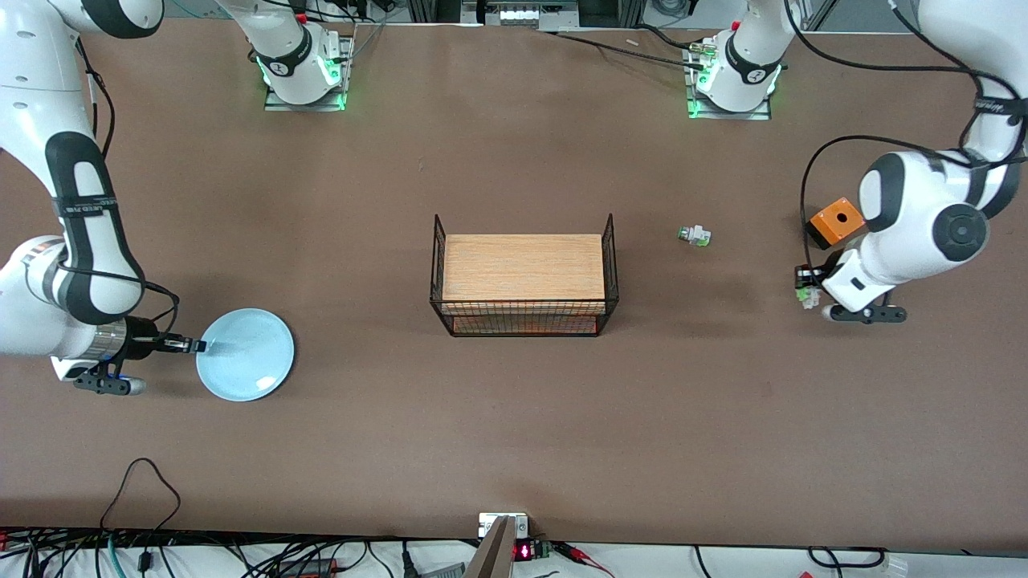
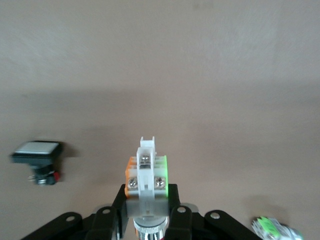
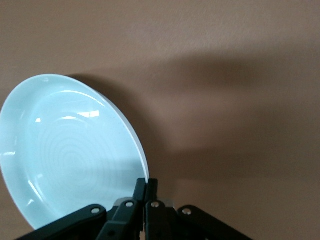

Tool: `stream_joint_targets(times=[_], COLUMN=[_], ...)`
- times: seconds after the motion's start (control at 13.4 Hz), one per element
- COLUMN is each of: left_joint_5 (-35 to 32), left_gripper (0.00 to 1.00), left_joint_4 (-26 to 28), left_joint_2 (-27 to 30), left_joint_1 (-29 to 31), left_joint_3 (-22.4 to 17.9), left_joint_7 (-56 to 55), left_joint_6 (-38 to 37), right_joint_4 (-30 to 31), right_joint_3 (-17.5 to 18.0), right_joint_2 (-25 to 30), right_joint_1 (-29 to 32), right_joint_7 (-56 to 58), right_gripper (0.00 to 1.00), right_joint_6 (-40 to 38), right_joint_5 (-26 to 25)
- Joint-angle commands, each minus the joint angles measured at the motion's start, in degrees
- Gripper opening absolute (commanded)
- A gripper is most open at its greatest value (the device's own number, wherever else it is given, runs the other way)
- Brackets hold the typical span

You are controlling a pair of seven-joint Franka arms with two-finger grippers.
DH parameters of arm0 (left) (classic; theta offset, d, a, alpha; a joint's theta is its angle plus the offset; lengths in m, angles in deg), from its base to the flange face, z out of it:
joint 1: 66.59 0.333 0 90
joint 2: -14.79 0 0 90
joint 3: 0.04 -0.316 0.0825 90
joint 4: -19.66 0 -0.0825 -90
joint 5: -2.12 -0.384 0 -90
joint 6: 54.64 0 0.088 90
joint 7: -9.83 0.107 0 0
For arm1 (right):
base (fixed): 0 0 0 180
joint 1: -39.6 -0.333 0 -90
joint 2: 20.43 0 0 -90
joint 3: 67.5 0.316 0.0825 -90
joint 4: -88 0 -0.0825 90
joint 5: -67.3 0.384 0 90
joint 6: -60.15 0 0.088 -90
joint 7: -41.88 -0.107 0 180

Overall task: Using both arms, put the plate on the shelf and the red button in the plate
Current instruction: 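Grasp the plate rim with the right gripper while the left gripper grasps the switch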

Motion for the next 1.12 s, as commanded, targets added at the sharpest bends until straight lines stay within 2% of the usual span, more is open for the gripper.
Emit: stream_joint_targets(times=[0.0,0.3,0.52,0.67,0.9,1.05], left_joint_5=[-0.7,-0.6,-0.6,-0.6,-0.6,-0.6], left_gripper=[0.00,0.01,0.01,0.02,0.03,0.02], left_joint_4=[-6.3,-15.0,-19.2,-20.7,-21.3,-21.5], left_joint_2=[0.6,0.0,0.0,0.0,0.1,0.2], left_joint_1=[0.2,-0.3,-0.5,-0.6,-0.8,-0.8], left_joint_3=[0.6,0.7,0.8,0.9,1.0,2.4], left_joint_7=[0.5,-3.0,-3.1,-3.1,-3.1,-3.5], left_joint_6=[-7.2,-13.5,-17.6,-19.4,-19.6,-21.5], right_joint_4=[0.7,0.6,0.6,0.6,0.6,0.5], right_joint_3=[0.3,0.6,1.2,1.0,1.0,1.0], right_joint_2=[6.1,13.2,19.1,22.8,29.0,29.9], right_joint_1=[0.3,-0.1,-0.9,-4.2,-11.0,-14.5], right_joint_7=[-4.9,-12.3,-21.5,-30.1,-44.0,-50.4], right_gripper=[0.00,0.00,0.00,0.00,0.00,0.00], right_joint_6=[-9.1,-20.5,-28.8,-33.4,-36.2,-36.1], right_joint_5=[0.6,0.6,0.7,0.7,0.7,1.6])
